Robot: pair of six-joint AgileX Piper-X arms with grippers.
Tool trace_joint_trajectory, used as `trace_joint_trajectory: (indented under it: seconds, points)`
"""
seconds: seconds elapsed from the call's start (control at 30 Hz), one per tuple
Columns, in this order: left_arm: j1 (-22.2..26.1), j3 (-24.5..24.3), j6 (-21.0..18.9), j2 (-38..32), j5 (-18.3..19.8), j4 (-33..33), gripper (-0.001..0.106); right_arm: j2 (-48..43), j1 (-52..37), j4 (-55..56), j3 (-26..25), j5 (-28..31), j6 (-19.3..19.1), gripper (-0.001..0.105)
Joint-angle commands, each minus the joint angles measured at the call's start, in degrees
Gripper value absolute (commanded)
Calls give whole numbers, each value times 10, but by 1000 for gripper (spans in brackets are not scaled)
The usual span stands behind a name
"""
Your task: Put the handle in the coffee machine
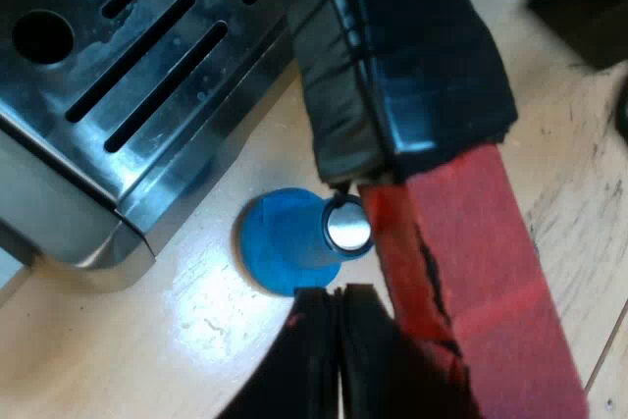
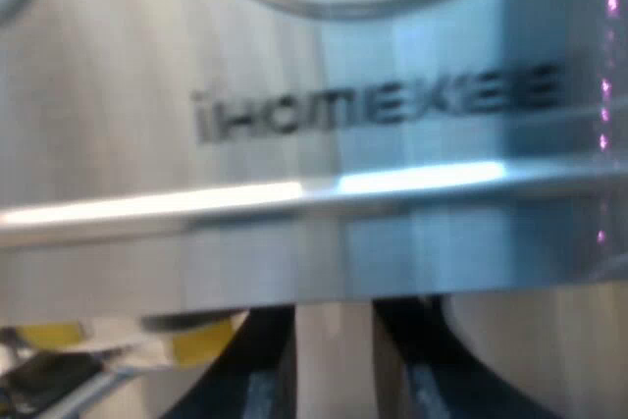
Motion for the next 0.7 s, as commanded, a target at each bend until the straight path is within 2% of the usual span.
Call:
trace_joint_trajectory:
  seconds: [0.03, 0.33, 0.47, 0.57, 0.7]
  points:
    - [-9, 1, -12, -10, 35, 14, 1, -32, 7, -24, 28, 0, -2, 23]
    - [-9, 1, -42, -43, 35, -19, 1, -83, 47, -19, 87, -2, -2, 23]
    - [-9, 1, -42, -63, 35, -20, 1, -100, 68, -17, 93, -3, -2, 23]
    - [-9, 1, -53, -64, 35, -20, 1, -119, 81, -2, 93, -6, 14, 23]
    - [-9, 1, -61, -64, 35, -20, 1, -158, 93, 63, 93, -37, 30, 23]
